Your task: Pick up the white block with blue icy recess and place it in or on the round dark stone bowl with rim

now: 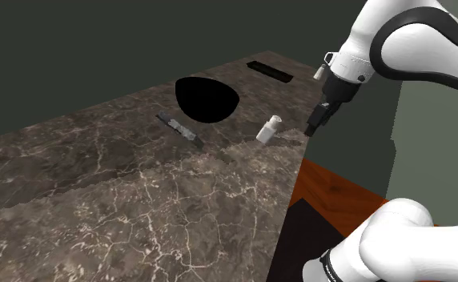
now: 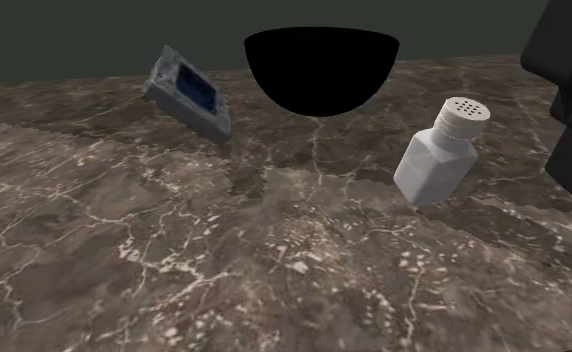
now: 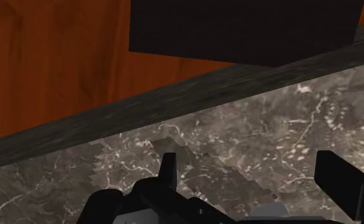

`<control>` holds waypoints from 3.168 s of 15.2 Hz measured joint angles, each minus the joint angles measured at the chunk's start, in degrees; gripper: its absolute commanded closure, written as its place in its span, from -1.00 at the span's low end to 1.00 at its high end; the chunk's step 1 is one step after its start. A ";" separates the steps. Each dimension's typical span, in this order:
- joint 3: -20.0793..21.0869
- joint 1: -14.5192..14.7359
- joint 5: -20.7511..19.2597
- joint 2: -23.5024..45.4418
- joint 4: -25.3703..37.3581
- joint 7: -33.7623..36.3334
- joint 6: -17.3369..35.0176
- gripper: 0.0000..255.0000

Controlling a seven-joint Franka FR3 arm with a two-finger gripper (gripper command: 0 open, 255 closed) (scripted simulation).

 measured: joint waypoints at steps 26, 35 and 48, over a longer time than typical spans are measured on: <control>23.54 5.24 7.07 28.68 20.88 25.47 18.70 -1.00; 29.51 5.68 1.45 39.60 29.06 33.57 22.95 -1.00; 29.74 5.60 0.61 40.90 26.89 34.18 26.27 1.00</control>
